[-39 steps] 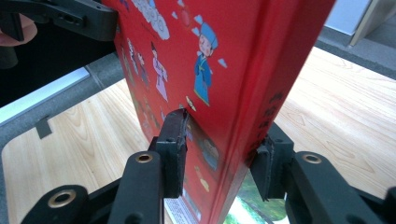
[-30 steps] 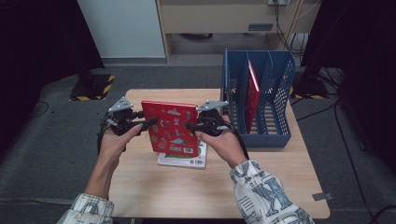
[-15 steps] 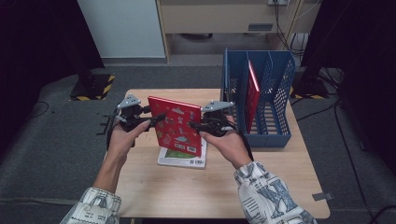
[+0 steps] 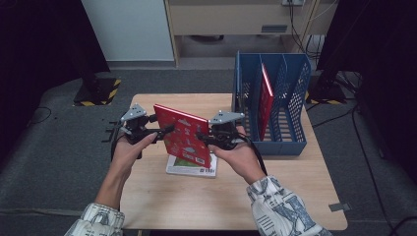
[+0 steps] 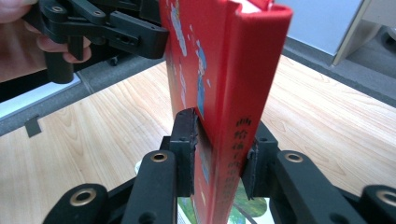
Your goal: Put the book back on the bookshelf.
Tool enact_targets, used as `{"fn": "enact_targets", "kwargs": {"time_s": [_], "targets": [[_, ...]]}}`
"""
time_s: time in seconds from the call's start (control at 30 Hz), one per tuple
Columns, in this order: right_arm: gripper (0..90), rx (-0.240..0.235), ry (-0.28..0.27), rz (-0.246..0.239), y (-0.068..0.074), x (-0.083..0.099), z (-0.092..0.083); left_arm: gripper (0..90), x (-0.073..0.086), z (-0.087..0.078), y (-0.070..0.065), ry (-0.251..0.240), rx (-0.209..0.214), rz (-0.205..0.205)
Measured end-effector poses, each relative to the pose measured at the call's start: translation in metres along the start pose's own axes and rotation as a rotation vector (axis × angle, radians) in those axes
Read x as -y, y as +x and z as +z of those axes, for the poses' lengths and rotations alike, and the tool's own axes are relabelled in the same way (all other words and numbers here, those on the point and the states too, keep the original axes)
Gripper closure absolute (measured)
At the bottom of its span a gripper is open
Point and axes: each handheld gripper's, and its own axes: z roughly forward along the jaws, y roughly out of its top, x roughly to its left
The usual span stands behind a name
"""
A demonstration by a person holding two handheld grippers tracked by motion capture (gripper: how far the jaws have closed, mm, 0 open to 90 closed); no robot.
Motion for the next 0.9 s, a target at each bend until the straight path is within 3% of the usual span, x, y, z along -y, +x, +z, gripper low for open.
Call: {"fn": "enact_targets", "kwargs": {"time_s": [0.23,0.43,0.7,0.9], "targets": [[67.4,-0.016,-0.011,-0.013,0.004,-0.001,0.002,20.2,0.0,0.0,-0.002,0.001,0.005,0.002],[58.2,-0.032,-0.02,-0.038,0.007,-0.003,0.007,19.6,0.001,0.0,-0.003,-0.006,0.002,0.0],[47.7,-0.075,-0.042,-0.033,0.002,-0.008,0.013,19.2,0.001,0.001,-0.004,-0.006,-0.003,0.004],[58.7,-0.063,-0.059,-0.029,-0.005,-0.011,0.015,19.1,0.002,0.001,-0.004,-0.013,-0.003,0.001]]}}
